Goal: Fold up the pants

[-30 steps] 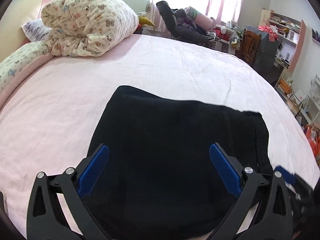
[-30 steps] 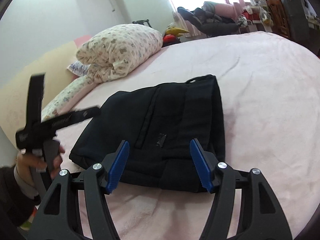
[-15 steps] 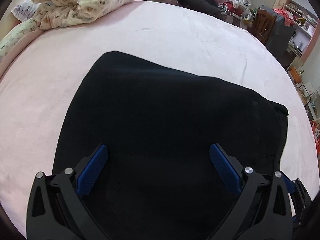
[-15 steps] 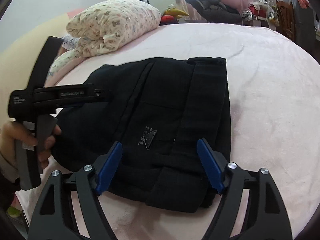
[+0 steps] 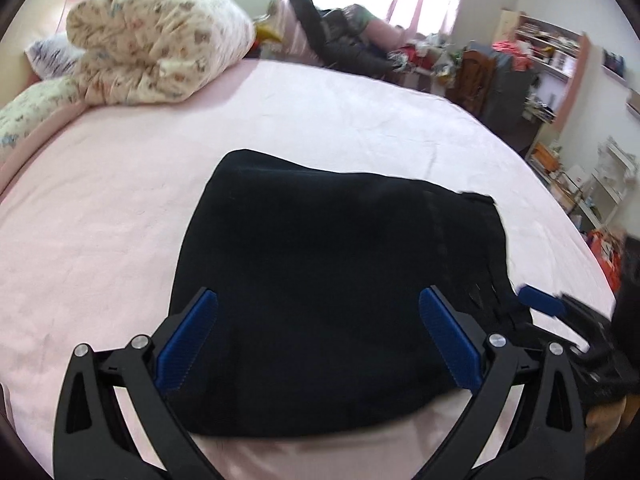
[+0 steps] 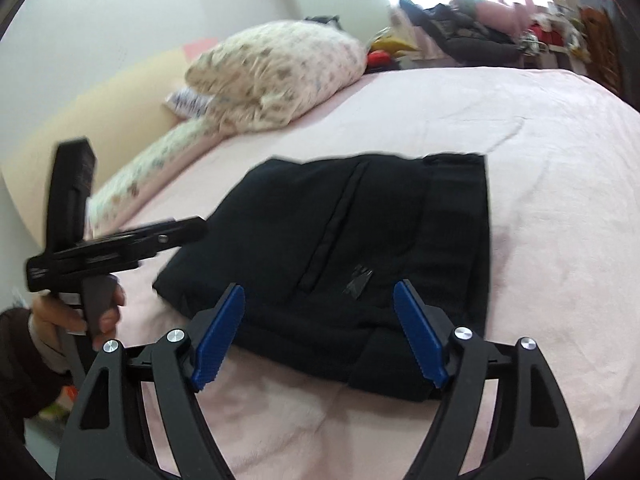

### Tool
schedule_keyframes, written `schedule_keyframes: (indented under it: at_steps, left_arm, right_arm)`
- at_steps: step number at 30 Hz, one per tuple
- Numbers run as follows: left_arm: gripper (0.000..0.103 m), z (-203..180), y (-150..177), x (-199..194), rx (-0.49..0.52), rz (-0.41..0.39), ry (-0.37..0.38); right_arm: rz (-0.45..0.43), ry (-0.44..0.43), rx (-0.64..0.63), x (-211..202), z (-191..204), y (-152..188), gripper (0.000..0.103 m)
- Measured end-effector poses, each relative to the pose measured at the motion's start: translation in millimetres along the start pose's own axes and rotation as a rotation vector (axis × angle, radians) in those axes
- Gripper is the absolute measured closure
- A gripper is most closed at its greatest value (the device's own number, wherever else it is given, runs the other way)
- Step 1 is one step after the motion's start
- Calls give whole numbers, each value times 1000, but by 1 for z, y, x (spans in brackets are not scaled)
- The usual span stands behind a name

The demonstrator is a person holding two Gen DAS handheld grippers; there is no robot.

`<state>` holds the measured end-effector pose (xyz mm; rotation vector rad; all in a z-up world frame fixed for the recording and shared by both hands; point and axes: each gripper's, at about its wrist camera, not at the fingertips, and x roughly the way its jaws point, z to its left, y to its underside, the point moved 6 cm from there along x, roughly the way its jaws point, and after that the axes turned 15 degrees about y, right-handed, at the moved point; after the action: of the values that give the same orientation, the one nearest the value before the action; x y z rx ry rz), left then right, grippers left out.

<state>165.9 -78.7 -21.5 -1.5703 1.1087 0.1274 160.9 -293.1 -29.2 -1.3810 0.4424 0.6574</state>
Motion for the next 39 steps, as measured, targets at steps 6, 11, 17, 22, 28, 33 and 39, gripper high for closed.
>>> schedule_keyframes:
  at_steps: [6,11,17,22,28,33,39]
  left_arm:
    - [2,14,34,39,-85,156,0]
    - [2,9,34,44,-45,149,-57]
    - [2,-4,38,24,50,93,-104]
    - [2,-12,49,20,88,45,-145]
    - [2,-8,53,29,102,71,-177]
    - [2,-7,53,26,103,64,-175]
    - [2,-7,55,26,104,61,-172]
  right_arm:
    - [67,66,-102,17,10,18,24]
    - [50,87,-144,20,11,21,23]
    - [-12,25,-16,-4,2,5,24]
    - [56,170,-133,11,11,20,23]
    - [41,275,-275,20,24,32,16]
    - [27,260,-256,14,23,30,15]
    - [60,213,-178,15,18,27,15]
